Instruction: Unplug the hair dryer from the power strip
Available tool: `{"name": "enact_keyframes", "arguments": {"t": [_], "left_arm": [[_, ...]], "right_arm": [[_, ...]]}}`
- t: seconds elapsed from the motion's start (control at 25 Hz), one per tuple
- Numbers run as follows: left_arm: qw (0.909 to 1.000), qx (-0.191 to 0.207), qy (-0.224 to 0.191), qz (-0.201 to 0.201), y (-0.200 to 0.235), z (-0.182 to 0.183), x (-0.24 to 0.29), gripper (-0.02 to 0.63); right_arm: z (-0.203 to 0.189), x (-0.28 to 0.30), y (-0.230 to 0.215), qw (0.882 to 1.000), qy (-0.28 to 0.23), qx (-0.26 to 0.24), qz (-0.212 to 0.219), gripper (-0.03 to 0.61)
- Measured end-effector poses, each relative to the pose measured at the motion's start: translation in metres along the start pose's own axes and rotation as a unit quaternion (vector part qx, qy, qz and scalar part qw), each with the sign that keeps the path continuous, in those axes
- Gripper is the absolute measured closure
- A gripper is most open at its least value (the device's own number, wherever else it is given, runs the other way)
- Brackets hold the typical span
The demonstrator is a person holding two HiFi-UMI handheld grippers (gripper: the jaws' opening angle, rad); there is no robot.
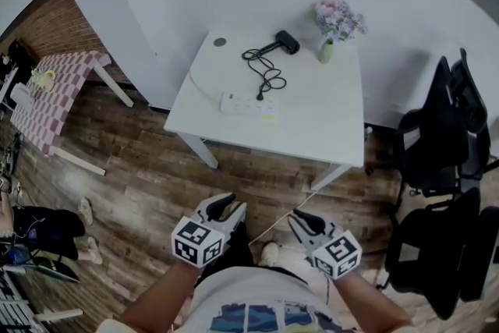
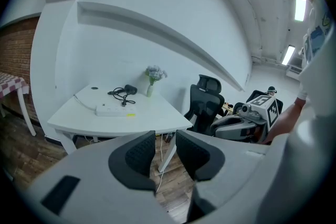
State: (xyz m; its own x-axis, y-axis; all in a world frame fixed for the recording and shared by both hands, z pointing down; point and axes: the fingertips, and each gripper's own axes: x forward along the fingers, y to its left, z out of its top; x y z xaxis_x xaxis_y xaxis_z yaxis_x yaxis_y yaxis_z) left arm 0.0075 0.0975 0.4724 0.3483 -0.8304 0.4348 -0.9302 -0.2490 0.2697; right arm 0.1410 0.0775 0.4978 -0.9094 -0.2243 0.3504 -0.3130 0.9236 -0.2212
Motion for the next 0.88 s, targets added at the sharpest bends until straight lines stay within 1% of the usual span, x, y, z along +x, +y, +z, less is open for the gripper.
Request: {"name": "enact_keyframes", "arguments": {"t": [0.24,0.36,0.44,0.68,0.84,0.88], "left_arm": [[0.9999,0.008,0.002,-0.011,0.033,0.027,0.047,0.500],[0.9997,0.015,0.005,-0.019,0.055,0.041,0.071,0.495],[0.9995,0.019,0.008,-0.024,0.073,0.051,0.088,0.491],[0.9986,0.026,0.023,-0.041,0.121,0.082,0.133,0.474],[0.9978,0.030,0.029,-0.051,0.154,0.097,0.158,0.468],[0.9976,0.031,0.032,-0.053,0.161,0.100,0.164,0.467]], "right_arm": [[0.019,0.029,-0.039,1.000,0.005,-0.012,-0.019,0.529],[0.025,0.046,-0.059,0.999,0.025,-0.001,-0.039,0.539],[0.032,0.060,-0.074,0.998,0.029,0.002,-0.049,0.549],[0.050,0.108,-0.119,0.997,0.045,0.010,-0.068,0.558],[0.057,0.145,-0.146,0.997,0.030,-0.003,-0.069,0.561],[0.057,0.152,-0.151,0.997,0.033,-0.002,-0.071,0.563]]}}
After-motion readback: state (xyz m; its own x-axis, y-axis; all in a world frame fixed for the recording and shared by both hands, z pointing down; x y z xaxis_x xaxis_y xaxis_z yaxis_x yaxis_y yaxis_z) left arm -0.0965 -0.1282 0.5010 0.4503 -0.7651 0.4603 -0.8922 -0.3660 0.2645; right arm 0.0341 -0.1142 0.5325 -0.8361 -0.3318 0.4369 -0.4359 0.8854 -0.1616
